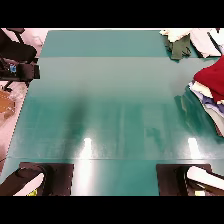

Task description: Fold the shirts.

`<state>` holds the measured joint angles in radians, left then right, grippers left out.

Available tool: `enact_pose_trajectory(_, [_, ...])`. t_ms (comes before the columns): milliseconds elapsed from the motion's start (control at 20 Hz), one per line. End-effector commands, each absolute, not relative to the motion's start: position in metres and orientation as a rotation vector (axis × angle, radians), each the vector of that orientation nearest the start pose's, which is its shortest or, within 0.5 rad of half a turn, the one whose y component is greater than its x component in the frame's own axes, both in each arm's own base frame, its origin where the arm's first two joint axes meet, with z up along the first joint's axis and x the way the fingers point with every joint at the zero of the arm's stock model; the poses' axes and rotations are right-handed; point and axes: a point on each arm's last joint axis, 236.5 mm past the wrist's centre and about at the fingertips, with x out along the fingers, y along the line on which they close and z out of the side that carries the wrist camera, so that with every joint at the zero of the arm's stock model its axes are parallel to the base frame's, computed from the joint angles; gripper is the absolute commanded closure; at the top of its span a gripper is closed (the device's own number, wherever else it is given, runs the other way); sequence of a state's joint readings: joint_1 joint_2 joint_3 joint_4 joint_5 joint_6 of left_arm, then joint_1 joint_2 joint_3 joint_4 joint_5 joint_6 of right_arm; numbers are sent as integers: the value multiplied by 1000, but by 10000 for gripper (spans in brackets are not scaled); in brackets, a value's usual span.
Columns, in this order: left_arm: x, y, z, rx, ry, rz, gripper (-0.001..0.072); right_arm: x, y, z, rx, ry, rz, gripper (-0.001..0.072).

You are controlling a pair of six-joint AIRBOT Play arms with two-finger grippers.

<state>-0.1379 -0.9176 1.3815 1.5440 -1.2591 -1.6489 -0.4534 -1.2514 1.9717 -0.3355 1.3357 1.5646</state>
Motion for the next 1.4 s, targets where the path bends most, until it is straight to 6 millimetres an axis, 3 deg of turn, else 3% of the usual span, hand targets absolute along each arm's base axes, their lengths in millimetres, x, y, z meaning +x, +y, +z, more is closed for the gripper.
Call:
enact_pose_trajectory(0, [351, -54, 222, -37, 798, -120, 686, 339, 251, 451, 656, 391, 1128, 309])
enact_pose_trajectory(100, [351, -54, 222, -37, 798, -120, 687, 287, 334, 424, 579, 472, 1339, 309])
enact_pose_trajectory(150, [351, -55, 222, -37, 797, -120, 687, 260, 363, 407, 532, 530, 1430, 309])
enact_pose_trajectory(200, [350, -55, 222, -37, 798, -120, 686, 229, 386, 390, 477, 591, 1524, 309])
enact_pose_trajectory(300, [351, -54, 222, -37, 798, -120, 687, 185, 412, 363, 400, 705, 1657, 309])
enact_pose_trajectory(400, [351, -54, 222, -37, 798, -120, 687, 166, 422, 349, 369, 770, 1714, 309])
enact_pose_trajectory(600, [351, -54, 222, -37, 798, -120, 687, 171, 422, 349, 378, 773, 1709, 327])
enact_pose_trajectory(650, [351, -55, 222, -37, 798, -120, 686, 174, 419, 350, 379, 768, 1701, 423])
enact_pose_trajectory(700, [351, -55, 222, -37, 798, -120, 686, 175, 417, 350, 377, 768, 1700, 597])
enact_pose_trajectory(750, [351, -54, 222, -37, 798, -120, 686, 176, 416, 350, 376, 766, 1697, 694])
enact_pose_trajectory(1350, [350, -55, 222, -37, 798, -120, 686, 175, 416, 350, 375, 768, 1700, 695])
